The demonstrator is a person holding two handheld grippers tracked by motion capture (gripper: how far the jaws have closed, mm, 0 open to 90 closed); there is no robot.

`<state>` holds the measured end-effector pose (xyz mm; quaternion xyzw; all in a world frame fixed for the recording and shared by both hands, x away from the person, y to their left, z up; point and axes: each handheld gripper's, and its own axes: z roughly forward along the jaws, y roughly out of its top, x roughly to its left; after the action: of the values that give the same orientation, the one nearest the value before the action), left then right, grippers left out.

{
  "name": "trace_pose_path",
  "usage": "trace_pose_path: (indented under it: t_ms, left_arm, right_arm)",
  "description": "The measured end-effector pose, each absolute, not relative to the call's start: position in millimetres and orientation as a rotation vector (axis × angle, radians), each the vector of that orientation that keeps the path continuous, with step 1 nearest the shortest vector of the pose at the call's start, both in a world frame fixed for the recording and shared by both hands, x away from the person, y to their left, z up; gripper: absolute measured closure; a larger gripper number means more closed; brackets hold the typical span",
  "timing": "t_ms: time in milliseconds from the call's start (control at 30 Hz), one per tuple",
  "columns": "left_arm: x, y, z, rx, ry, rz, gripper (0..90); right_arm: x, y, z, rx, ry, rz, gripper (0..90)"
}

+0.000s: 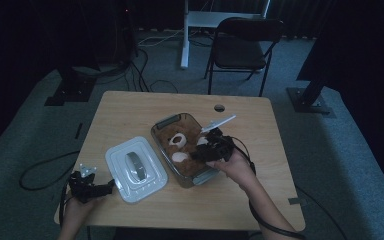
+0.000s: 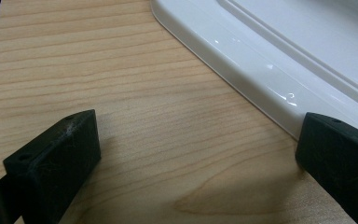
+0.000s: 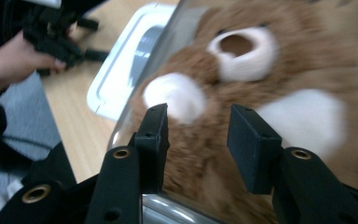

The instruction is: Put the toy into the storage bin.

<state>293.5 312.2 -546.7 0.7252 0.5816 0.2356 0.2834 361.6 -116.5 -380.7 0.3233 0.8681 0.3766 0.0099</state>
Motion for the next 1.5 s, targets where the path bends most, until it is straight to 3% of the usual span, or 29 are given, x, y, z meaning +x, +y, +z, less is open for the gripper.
trace_pose_path:
  t_ms: [100,233,400,867,1333,1500]
  left_arm:
    - [293,312,-547,1.941,1.557,0.630,0.3]
    - [293,312,-547,1.940,1.556,0.631,0.3]
    - [293,312,-547,1.940,1.557,0.631,0.3]
    - [293,312,-547,1.941,1.557,0.630,0.3]
    - [293,312,-547,1.941,1.557,0.630,0.3]
    - [293,312,-547,1.940,1.557,0.630,0.3]
  right_arm:
    - [364,-135,-371,1.084,2.631,1.211,59.2]
    - [369,-159,-365,1.154,2.557,1.233,73.6]
    - [377,-166,-372,1.202,2.558,1.179,78.6]
    - [398,-138,-407,1.273,2.610,1.078,82.4]
    - [416,-124,-419,1.325,2.649,0.949,82.9]
    - [420,-109,-430,1.281,2.666,0.778,85.8]
